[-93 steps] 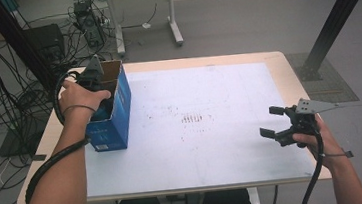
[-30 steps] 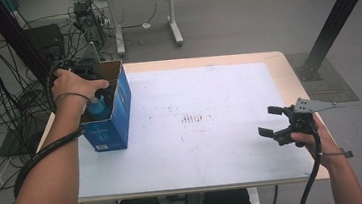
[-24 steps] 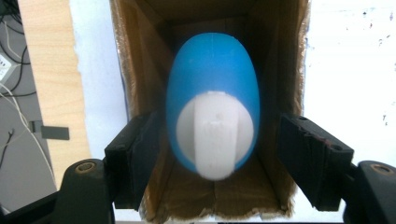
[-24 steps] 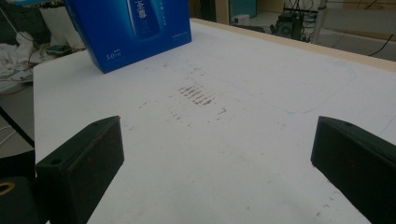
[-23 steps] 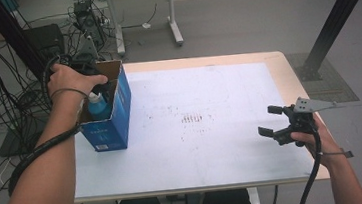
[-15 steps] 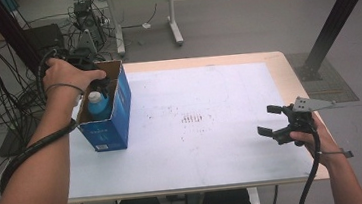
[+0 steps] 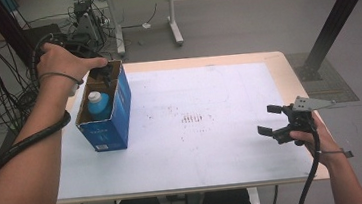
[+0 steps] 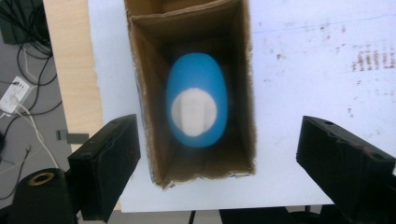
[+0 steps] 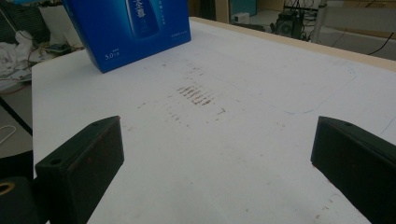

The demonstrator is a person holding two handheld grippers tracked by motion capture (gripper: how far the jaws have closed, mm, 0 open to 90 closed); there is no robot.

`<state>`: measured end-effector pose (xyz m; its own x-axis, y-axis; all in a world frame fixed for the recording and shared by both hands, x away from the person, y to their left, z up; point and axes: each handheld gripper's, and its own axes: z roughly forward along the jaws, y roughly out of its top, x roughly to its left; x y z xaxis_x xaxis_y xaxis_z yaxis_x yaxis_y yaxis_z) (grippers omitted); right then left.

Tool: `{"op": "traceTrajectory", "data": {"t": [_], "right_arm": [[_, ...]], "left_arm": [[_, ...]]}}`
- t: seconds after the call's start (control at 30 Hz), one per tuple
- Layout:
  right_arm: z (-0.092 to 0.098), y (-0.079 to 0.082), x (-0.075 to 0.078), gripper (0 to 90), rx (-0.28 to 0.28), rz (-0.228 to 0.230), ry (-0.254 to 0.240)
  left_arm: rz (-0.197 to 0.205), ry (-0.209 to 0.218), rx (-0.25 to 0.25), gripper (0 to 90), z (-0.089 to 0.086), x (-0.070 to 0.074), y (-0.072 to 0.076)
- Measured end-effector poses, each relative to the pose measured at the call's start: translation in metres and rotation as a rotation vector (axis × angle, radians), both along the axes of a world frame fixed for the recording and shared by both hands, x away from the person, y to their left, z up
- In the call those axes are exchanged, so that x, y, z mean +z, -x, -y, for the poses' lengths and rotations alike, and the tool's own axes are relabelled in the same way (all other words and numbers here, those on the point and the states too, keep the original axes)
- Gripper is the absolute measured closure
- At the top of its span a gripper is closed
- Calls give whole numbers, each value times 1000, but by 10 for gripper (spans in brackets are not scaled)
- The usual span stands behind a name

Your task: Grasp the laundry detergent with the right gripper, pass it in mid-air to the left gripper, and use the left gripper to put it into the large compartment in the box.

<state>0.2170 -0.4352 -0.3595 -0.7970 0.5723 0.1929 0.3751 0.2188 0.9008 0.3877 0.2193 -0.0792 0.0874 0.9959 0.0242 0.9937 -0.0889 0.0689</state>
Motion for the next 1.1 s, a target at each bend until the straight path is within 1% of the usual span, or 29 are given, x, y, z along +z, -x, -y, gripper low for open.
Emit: {"op": "traceTrajectory", "data": {"t": [0.1,0.13,0.23,0.27,0.3,0.37,0.43,0.47,0.6,0.73,0.87,0.97,1.0,1.07,1.1], "right_arm": [[0,0,0,24,0,0,0],[0,0,0,24,-2,0,0],[0,0,0,24,-4,-2,1],[0,0,0,24,-4,-3,0],[0,0,0,24,-4,-3,0],[0,-1,-1,24,-7,-4,0],[0,-1,-1,24,-9,-8,-2],[0,-1,-1,24,-9,-8,-2],[0,-1,0,23,-10,-8,-1],[0,-1,1,24,-12,-7,2],[1,-1,3,24,-16,-7,6],[0,-1,4,24,-21,-7,7],[0,-1,5,24,-22,-8,9],[-1,0,6,25,-33,-11,18],[-1,0,6,25,-33,-11,18]], "left_arm": [[4,4,-7,99,1,4,1],[15,1,-15,91,5,10,3],[25,-2,-31,85,11,17,5],[30,-10,-42,84,15,20,7],[30,-10,-42,82,15,20,7],[34,-6,-58,82,20,25,9],[39,-10,-71,83,26,28,11],[39,-10,-71,83,26,28,11],[60,4,-109,82,38,34,16],[76,11,-136,81,49,37,19],[80,24,-178,82,62,38,22],[86,38,-211,81,71,36,24],[79,43,-230,81,74,36,23],[82,47,-253,78,81,33,25],[82,47,-253,78,81,33,25]]}}
